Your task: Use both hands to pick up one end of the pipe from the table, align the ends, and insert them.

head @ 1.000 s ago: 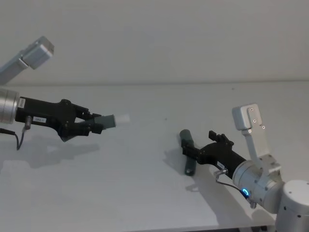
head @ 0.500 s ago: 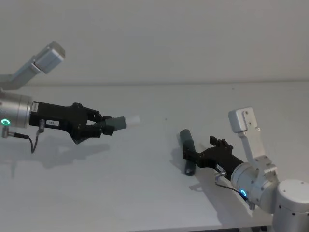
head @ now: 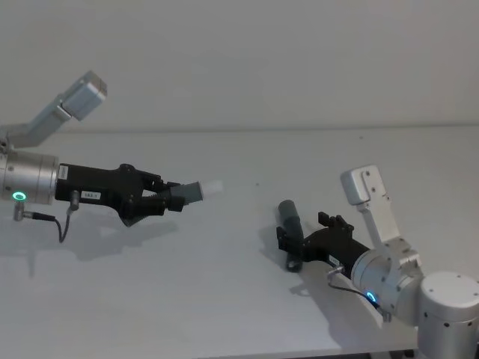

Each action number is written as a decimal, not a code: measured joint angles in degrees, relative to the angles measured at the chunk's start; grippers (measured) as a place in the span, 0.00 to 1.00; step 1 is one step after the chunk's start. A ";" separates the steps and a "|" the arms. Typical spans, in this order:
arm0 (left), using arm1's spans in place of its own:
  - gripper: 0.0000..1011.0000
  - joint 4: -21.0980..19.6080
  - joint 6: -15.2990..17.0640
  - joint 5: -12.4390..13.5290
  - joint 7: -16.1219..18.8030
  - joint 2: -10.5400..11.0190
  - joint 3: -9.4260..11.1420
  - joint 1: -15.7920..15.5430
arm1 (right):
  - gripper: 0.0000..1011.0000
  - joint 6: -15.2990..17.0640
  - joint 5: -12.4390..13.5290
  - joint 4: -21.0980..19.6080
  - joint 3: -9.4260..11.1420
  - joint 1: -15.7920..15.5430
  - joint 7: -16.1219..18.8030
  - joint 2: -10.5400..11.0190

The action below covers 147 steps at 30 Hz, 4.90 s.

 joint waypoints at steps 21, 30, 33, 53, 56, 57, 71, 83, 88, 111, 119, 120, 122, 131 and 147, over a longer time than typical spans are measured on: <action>0.32 1.81 -1.79 -1.99 0.98 -0.15 -0.20 1.10 | 0.99 6.31 -3.24 -2.03 -1.51 1.98 0.87 1.50; 0.32 2.94 -2.47 -2.64 1.16 -0.14 -0.23 1.23 | 0.99 9.83 -3.96 -1.68 -1.49 2.96 -0.35 0.44; 0.32 3.46 -2.75 -2.82 1.21 -0.22 -0.18 1.22 | 0.99 10.71 -4.15 -1.40 -1.50 3.34 -0.62 0.03; 0.32 5.61 -4.17 -3.99 1.92 -0.37 0.06 1.03 | 0.97 14.32 -5.74 0.56 -2.44 5.51 -1.30 -1.87; 0.32 5.70 -4.32 -4.18 2.09 -0.28 0.06 1.09 | 0.90 14.48 -6.03 0.79 -2.68 5.65 -1.04 -1.87; 0.32 5.73 -4.39 -4.27 2.16 -0.23 0.06 1.11 | 0.89 14.49 -6.11 0.85 -2.74 5.70 -0.98 -1.85; 0.32 6.17 -4.89 -4.78 2.71 0.19 0.33 1.17 | 0.46 14.07 -7.13 1.82 -3.26 6.21 -0.08 -1.85; 0.32 7.14 -5.39 -4.93 2.69 0.20 1.09 0.58 | 0.23 12.60 -7.76 2.20 -2.83 6.01 0.15 -1.99; 0.32 7.70 -5.76 -4.93 2.44 0.00 1.54 0.16 | 0.23 10.62 -8.00 2.36 -2.49 5.73 0.54 -1.80; 0.32 10.83 -8.49 -4.75 -2.39 -1.94 4.41 -3.14 | 0.22 -8.48 -9.10 4.72 -3.97 6.21 11.33 4.28; 0.32 9.70 -8.72 -4.94 -3.43 -1.38 5.03 -3.17 | 0.22 -15.59 -8.98 5.86 -4.98 7.06 16.39 6.99; 0.32 9.70 -8.72 -4.94 -3.43 -1.38 5.03 -3.17 | 0.22 -16.27 -8.94 6.05 -5.08 7.16 16.87 7.24; 0.32 9.27 -8.71 -5.05 -3.65 -1.10 5.14 -3.05 | 0.22 -18.54 -8.81 6.49 -5.35 7.48 18.55 8.01; 0.32 7.58 -8.58 -5.63 -4.39 0.19 5.49 -2.57 | 0.22 -26.96 -7.98 8.50 -6.60 9.13 24.93 11.06; 0.32 7.39 -8.57 -6.23 -6.23 1.51 6.36 -2.79 | 0.22 -41.80 -5.95 13.12 -8.93 13.14 36.65 15.02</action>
